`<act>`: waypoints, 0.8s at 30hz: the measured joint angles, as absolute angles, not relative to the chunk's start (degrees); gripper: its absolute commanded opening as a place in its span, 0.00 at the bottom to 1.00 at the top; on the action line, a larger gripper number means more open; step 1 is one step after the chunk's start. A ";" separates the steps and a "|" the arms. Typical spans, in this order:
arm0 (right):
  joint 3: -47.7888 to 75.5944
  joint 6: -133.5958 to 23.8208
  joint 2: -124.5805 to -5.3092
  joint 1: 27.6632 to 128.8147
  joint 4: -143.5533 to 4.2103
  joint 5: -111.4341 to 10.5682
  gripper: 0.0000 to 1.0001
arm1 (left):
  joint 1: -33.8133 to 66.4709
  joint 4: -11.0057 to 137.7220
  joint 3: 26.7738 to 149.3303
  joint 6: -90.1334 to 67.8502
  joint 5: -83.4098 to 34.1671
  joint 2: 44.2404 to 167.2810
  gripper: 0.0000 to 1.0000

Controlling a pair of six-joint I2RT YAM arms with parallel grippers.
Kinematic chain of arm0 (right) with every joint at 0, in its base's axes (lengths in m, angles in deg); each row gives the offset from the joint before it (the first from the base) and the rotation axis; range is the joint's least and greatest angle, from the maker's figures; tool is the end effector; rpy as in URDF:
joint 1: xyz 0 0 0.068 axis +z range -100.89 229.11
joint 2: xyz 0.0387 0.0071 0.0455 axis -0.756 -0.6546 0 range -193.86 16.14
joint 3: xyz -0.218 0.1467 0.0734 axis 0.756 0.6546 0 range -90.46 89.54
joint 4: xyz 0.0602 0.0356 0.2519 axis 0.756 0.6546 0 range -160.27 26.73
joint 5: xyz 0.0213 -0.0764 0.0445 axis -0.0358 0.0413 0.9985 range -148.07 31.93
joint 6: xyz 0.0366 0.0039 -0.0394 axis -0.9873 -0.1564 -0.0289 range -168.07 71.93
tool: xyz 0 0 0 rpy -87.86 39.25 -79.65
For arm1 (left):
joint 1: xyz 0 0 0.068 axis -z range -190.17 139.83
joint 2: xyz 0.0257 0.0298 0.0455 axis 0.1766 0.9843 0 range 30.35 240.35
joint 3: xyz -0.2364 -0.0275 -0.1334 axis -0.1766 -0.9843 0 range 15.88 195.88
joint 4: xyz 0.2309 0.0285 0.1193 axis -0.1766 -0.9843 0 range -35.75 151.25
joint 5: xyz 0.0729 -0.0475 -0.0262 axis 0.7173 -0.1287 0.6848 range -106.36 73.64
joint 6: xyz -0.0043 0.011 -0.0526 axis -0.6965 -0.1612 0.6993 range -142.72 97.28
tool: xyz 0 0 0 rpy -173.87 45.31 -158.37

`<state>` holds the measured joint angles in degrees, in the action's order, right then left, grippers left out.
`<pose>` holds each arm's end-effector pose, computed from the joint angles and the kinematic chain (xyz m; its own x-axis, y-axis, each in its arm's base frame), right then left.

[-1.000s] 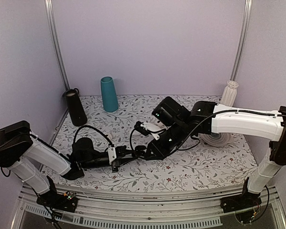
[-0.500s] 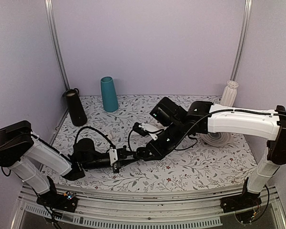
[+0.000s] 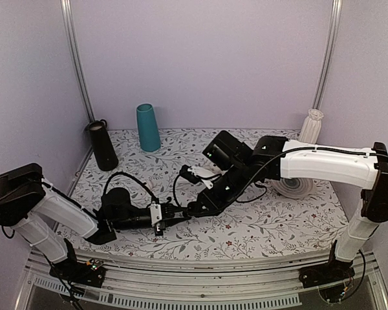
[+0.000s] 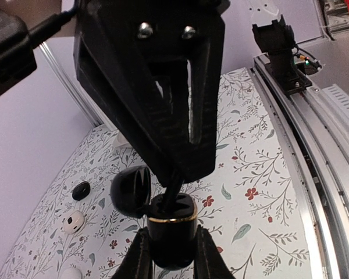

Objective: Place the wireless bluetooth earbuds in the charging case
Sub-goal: Insert the left earbud into the left side groove of the charging case.

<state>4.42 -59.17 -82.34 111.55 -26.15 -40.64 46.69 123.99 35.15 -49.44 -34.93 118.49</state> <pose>0.1613 0.3322 0.2853 -0.5600 -0.6761 -0.4789 -0.8280 0.4370 0.3513 0.1342 -0.2262 0.1589 0.3826 0.1937 -0.9034 0.8898 0.1859 0.4167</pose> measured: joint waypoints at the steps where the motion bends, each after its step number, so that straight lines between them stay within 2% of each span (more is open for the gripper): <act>1: 4.42 -59.17 -82.36 111.55 -26.13 -40.58 0.07 | 46.71 123.93 35.15 -49.51 -34.95 118.49 0.00; 24: 4.11 -59.43 -83.50 111.09 -24.68 -37.89 0.07 | 48.26 122.86 35.83 -49.70 -34.53 119.48 0.00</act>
